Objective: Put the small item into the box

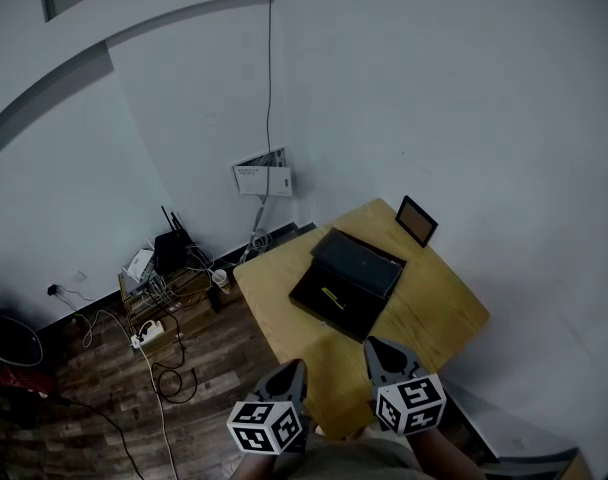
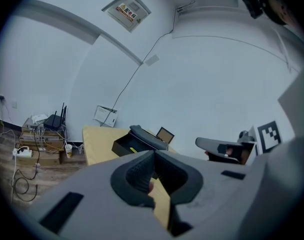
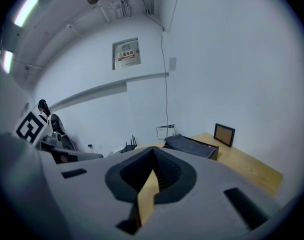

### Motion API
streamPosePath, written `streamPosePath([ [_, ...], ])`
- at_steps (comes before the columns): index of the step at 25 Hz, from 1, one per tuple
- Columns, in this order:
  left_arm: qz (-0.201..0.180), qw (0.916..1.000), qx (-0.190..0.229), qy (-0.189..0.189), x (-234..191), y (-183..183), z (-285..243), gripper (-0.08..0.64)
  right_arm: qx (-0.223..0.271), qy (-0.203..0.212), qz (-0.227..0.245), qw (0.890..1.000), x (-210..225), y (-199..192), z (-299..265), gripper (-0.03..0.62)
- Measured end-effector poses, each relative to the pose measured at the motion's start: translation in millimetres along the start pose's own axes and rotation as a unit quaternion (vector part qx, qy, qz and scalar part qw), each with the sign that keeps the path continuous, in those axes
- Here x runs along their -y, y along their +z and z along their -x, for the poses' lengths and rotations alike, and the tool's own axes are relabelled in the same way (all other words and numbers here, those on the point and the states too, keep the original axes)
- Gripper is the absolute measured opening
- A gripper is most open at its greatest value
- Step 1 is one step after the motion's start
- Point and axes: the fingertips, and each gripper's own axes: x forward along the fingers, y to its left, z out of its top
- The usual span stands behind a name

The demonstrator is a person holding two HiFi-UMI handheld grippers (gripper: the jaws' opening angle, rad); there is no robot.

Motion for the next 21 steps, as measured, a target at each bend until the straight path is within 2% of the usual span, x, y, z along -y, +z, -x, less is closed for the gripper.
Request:
streamPosePath([
  [21, 0.012, 0.9999, 0.003, 0.007, -8.6, -1.4, 0.4, 0.003, 0.02, 0.008, -0.007, 1.0, -5.4, 10.9, 1.5, 0.0],
])
